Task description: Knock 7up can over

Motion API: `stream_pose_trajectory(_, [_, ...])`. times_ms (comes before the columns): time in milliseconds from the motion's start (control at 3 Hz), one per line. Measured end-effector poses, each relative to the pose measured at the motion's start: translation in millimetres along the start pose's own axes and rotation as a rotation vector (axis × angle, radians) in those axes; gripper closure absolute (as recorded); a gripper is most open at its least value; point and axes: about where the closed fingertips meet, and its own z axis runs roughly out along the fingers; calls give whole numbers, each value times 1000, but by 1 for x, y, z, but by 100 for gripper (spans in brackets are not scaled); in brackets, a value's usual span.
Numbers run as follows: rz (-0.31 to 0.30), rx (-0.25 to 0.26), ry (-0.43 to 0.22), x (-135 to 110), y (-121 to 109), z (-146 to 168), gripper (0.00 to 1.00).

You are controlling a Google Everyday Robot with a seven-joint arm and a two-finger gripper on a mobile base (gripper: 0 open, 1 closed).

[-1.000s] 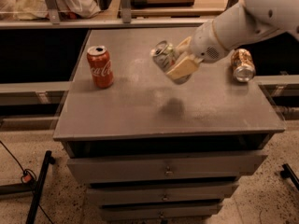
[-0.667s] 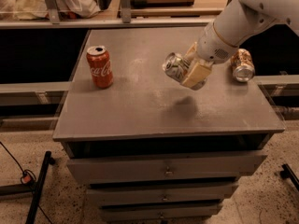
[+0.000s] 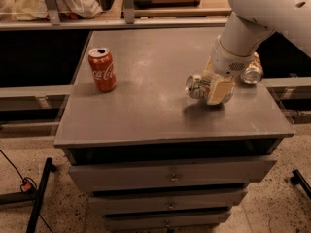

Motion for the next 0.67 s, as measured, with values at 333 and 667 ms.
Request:
stream_pose_trajectory(333, [-1,-1,0,-1,0,1,0])
stream_pose_trajectory(667, [-1,-1,0,-1,0,1,0])
